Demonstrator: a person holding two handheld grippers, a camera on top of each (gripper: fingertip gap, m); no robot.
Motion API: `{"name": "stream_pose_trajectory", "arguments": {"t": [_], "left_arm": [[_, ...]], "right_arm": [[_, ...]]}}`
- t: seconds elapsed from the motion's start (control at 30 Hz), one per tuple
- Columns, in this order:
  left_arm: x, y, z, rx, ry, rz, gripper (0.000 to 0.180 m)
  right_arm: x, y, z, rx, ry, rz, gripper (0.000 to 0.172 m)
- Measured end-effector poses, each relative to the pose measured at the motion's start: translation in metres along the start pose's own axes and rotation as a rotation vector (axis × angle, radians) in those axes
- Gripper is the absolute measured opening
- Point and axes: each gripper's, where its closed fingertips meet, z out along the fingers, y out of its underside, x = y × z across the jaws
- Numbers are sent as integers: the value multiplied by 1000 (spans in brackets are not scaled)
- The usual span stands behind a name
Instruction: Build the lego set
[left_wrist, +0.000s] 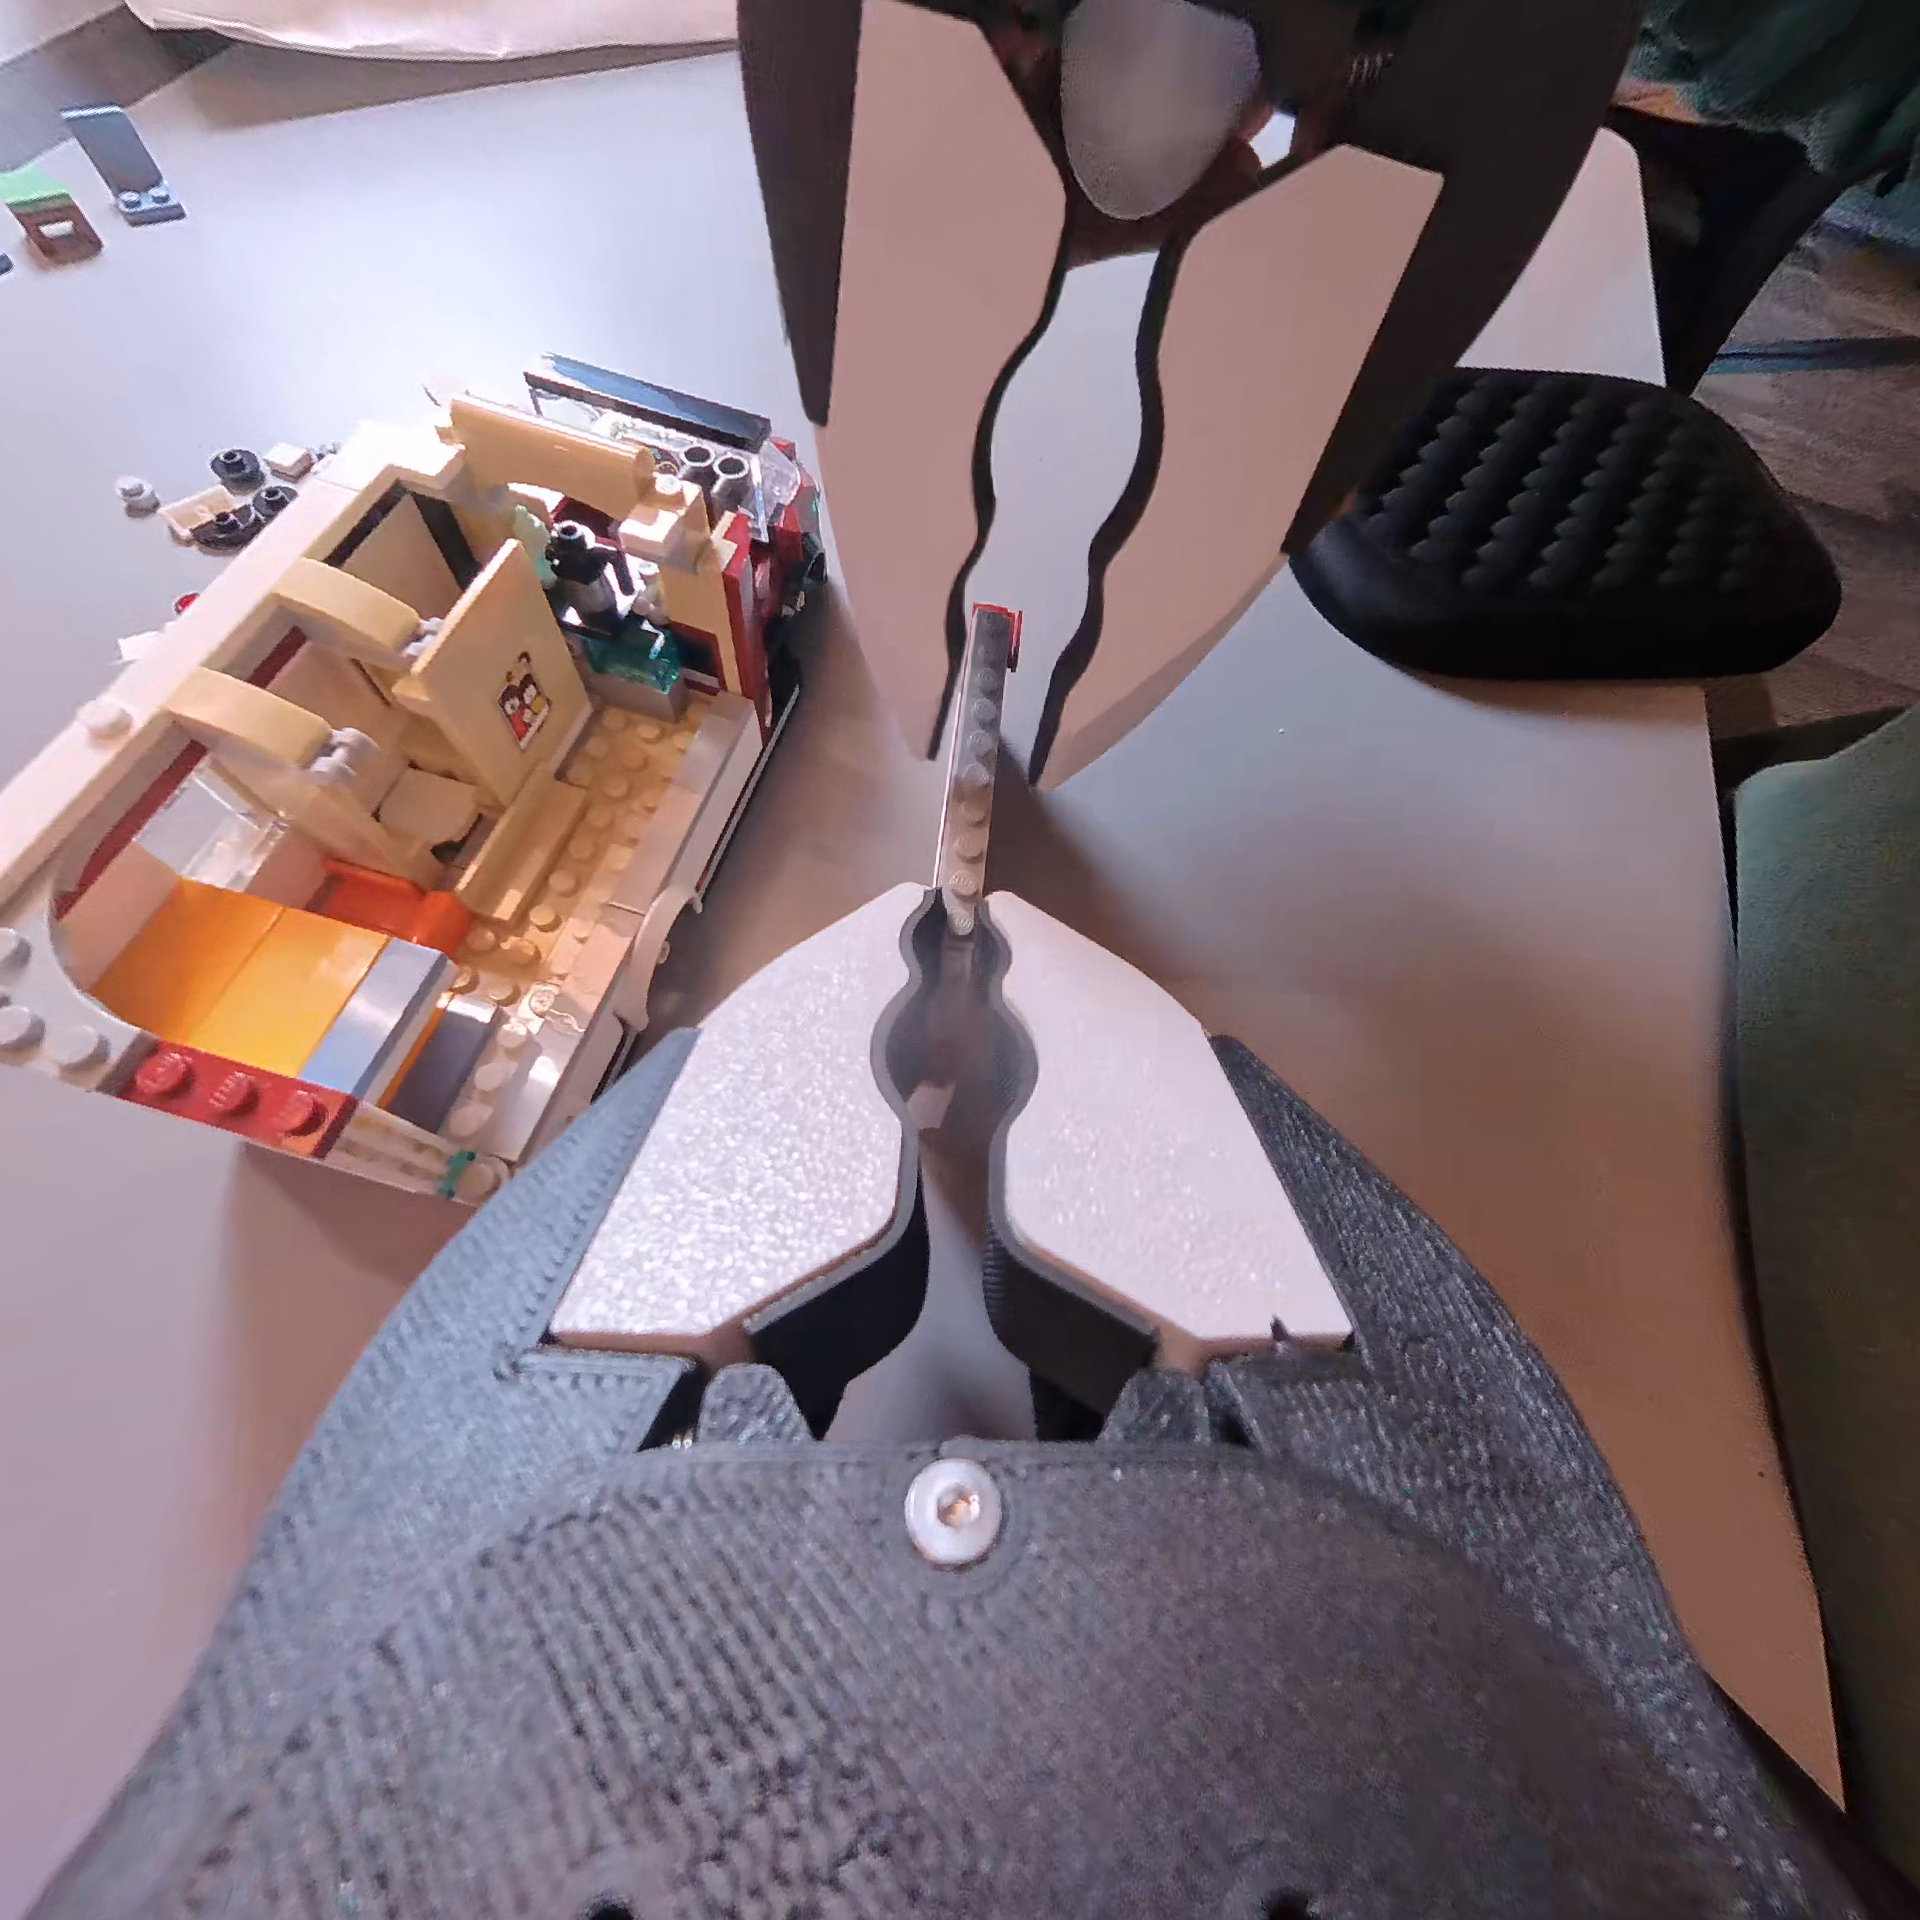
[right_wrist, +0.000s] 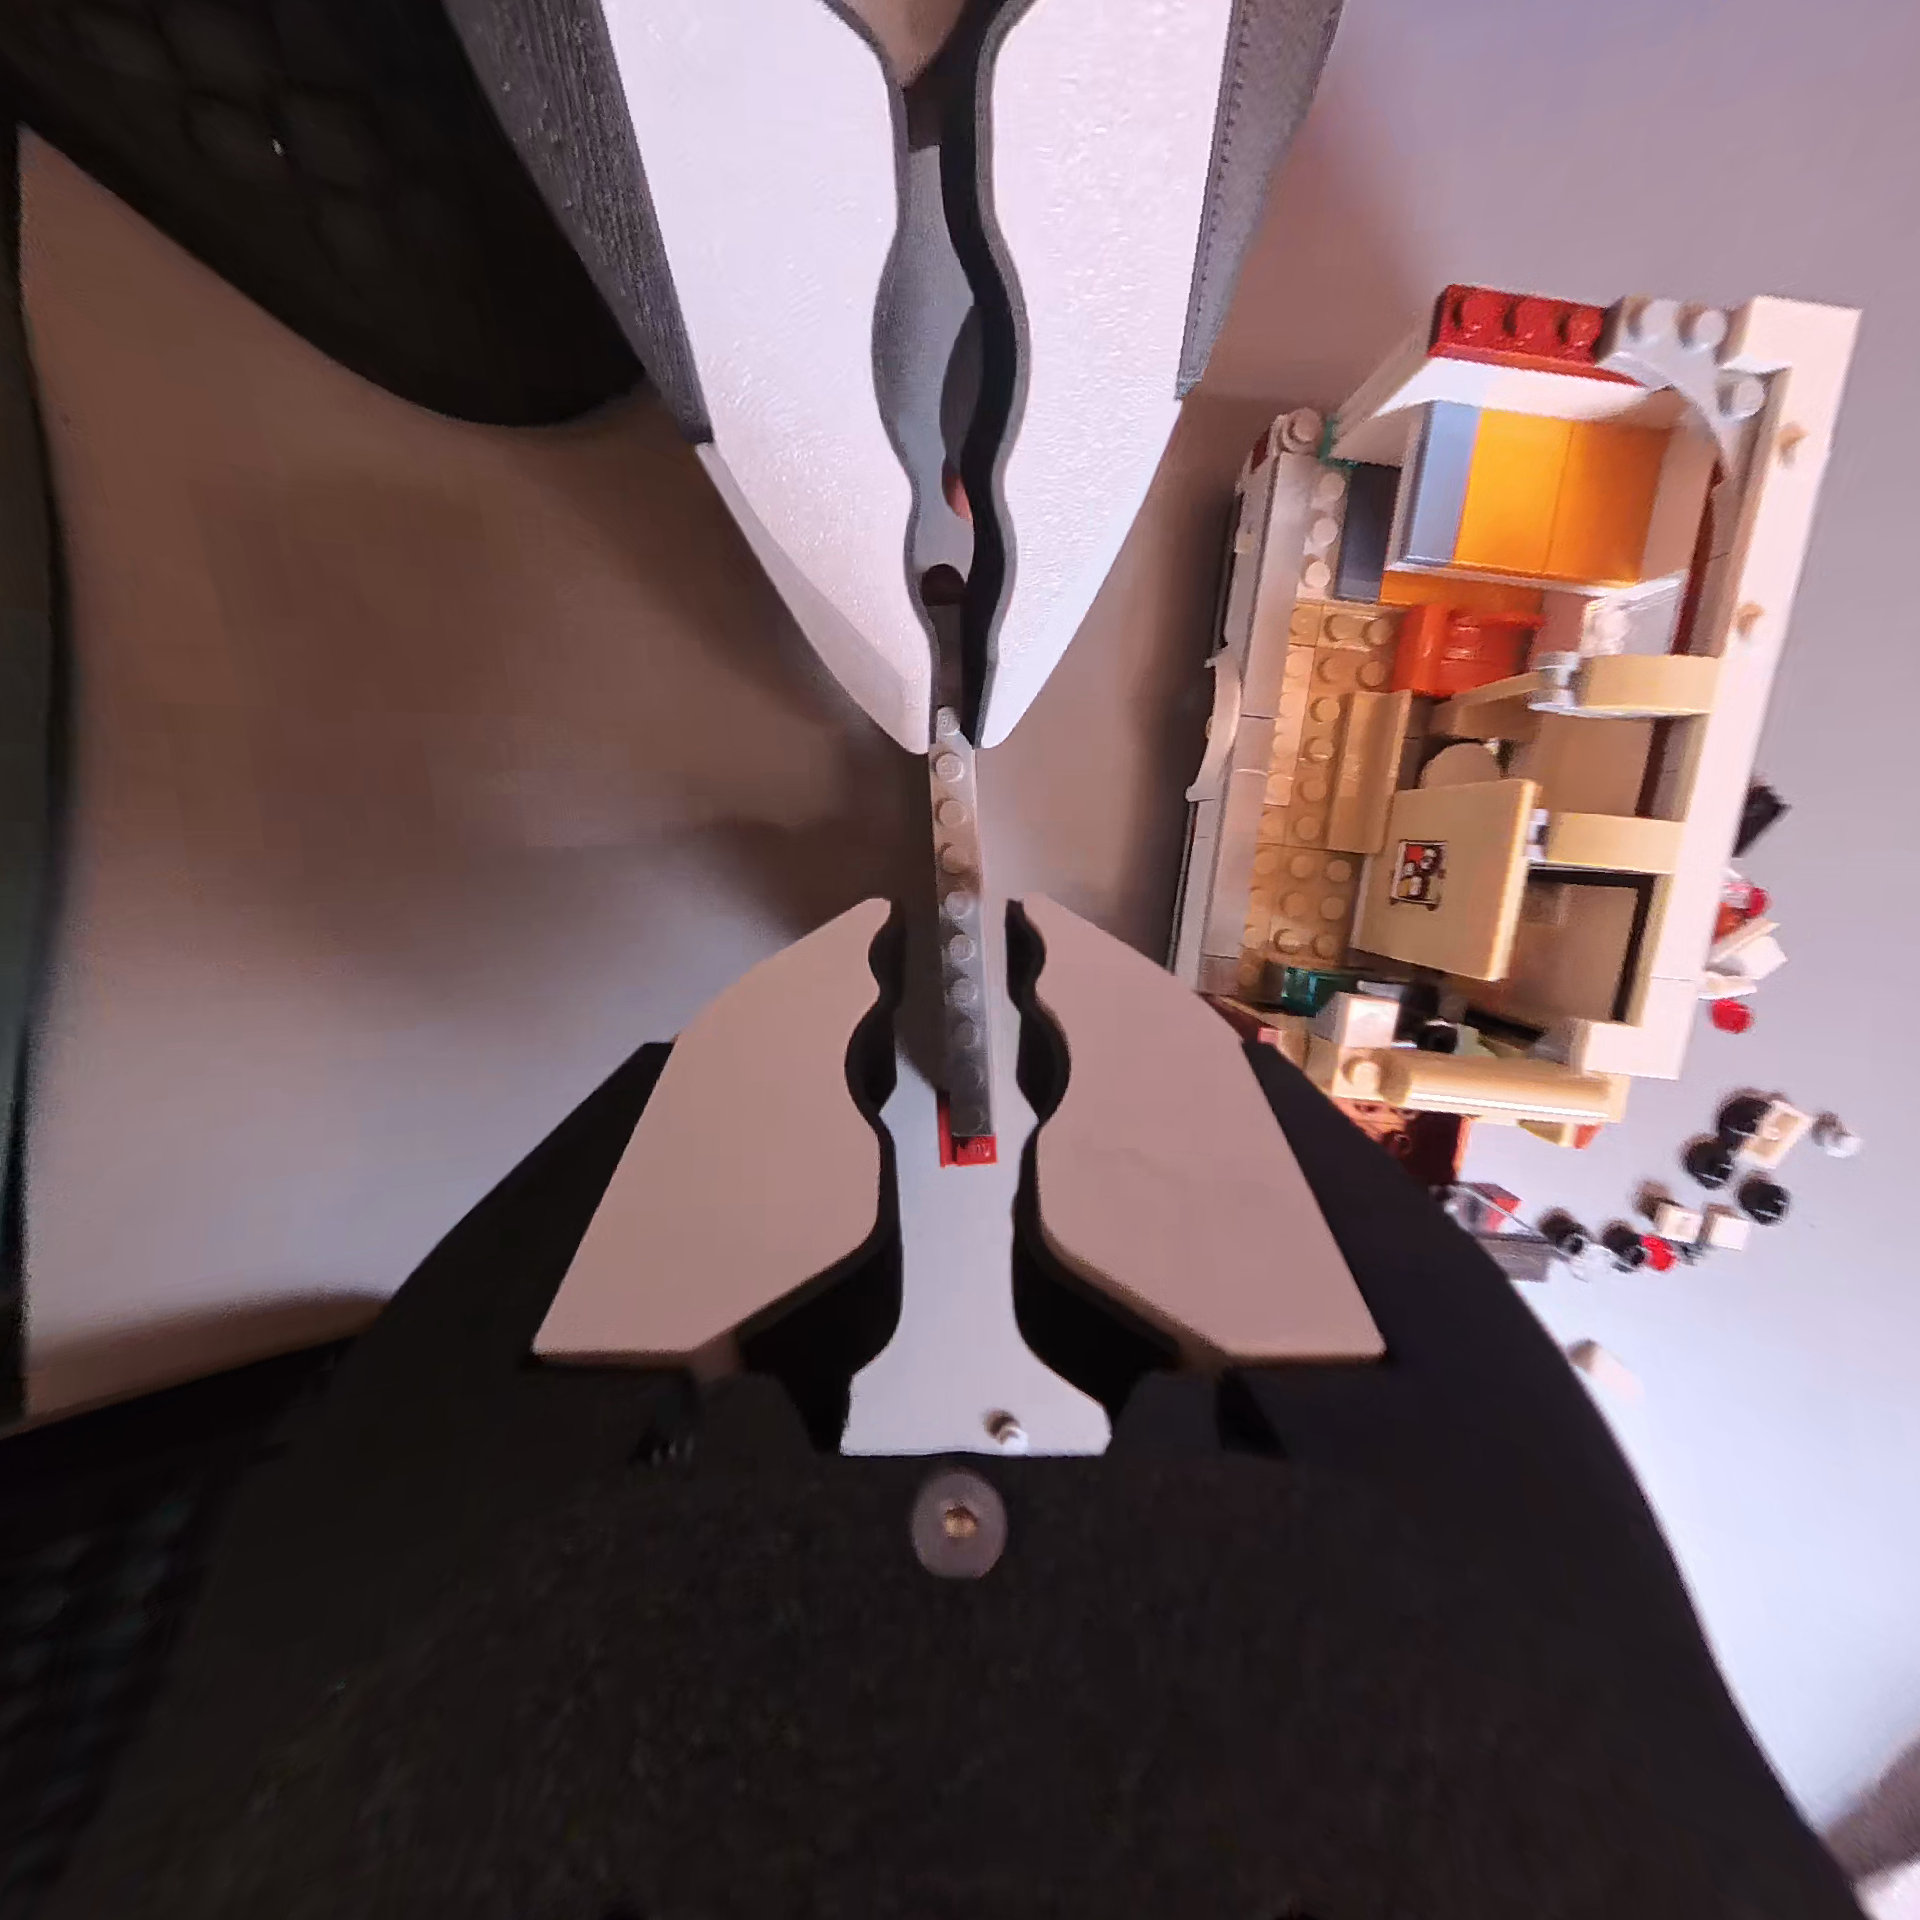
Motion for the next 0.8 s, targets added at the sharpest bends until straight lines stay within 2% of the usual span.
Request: {"name": "stream_pose_trajectory", "arguments": {"t": [0.17,0.37,0.8], "left_arm": [[0,0,0,3,3,-4,7],[0,0,0,-2,3,-16,7],[-1,0,0,-29,17,-115,7]], "right_arm": [[2,5,2,-58,39,-53,9],[2,15,0,-99,46,-66,8],[4,15,-7,-49,107,-126,7]]}}
